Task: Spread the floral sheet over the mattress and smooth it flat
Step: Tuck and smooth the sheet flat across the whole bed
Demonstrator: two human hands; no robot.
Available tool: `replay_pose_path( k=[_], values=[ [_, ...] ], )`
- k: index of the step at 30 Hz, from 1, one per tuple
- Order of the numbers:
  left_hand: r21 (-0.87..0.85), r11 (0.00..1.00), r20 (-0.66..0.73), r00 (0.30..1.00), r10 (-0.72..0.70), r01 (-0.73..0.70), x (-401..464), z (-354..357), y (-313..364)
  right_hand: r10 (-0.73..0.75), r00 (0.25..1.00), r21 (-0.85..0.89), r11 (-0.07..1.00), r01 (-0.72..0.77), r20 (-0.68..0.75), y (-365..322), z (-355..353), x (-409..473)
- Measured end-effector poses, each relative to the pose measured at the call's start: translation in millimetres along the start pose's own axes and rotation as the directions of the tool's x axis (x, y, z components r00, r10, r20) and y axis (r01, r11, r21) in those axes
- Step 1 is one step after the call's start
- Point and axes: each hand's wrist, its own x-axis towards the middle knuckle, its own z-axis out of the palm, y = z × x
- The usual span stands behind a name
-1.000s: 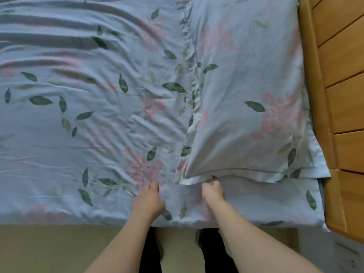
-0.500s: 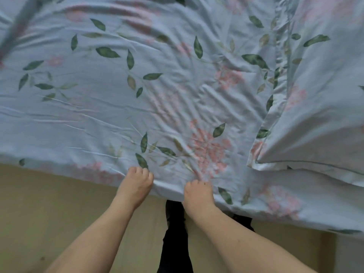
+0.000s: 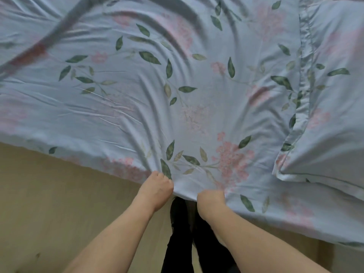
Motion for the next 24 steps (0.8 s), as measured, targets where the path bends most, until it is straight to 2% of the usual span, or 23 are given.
replay_pose_path(
  k=[4, 6, 9, 12, 14, 17, 19, 21, 23, 24],
  values=[
    [-0.098, 0.991, 0.102, 0.992, -0.077, 0.087, -9.7, 15.3, -11.1, 0.003, 0.997, 0.017, 1.000, -0.004, 0.076, -6.5, -5.7, -2.4],
    [-0.114, 0.974, 0.041, 0.980, -0.193, 0.197, -15.0, 24.3, -26.7, -0.008, 0.999, 0.059, 0.998, 0.006, 0.038, -17.4, -11.1, -2.5],
    [-0.065, 0.951, -0.148, 0.940, -0.309, 0.302, -21.6, 48.2, -62.6, -0.052, 0.996, 0.086, 0.995, 0.058, -0.072, -43.9, -21.8, -0.9],
    [0.025, 0.923, -0.152, 0.914, -0.375, 0.383, -31.7, 61.1, -103.2, -0.059, 0.980, 0.053, 0.996, 0.070, -0.190, -78.3, -32.5, 3.7],
    [0.109, 0.941, -0.193, 0.935, -0.297, 0.321, -33.2, 77.9, -127.5, -0.051, 0.963, 0.030, 0.998, 0.062, -0.266, -103.7, -44.9, 12.4],
    [0.197, 0.969, -0.244, 0.965, -0.096, 0.146, -27.9, 94.7, -160.3, -0.043, 0.927, -0.024, 0.999, 0.037, -0.372, -134.7, -71.2, 43.8],
    [0.181, 0.983, -0.284, 0.959, 0.025, 0.028, -22.1, 95.6, -176.3, -0.072, 0.933, -0.111, 0.993, 0.035, -0.353, -149.8, -82.3, 61.9],
    [0.141, 0.989, -0.268, 0.960, 0.083, -0.046, -24.6, 98.9, -180.3, -0.070, 0.952, -0.162, 0.987, 0.022, -0.298, -160.3, -86.1, 71.2],
    [0.114, 0.991, -0.234, 0.968, 0.090, -0.064, -33.7, 93.0, -182.6, -0.035, 0.963, -0.166, 0.986, -0.010, -0.266, -169.7, -86.6, 74.3],
    [0.082, 0.994, -0.168, 0.982, 0.082, -0.069, -41.0, 88.1, -185.4, -0.022, 0.970, -0.156, 0.988, -0.017, -0.242, -176.5, -87.3, 73.1]
  ],
)
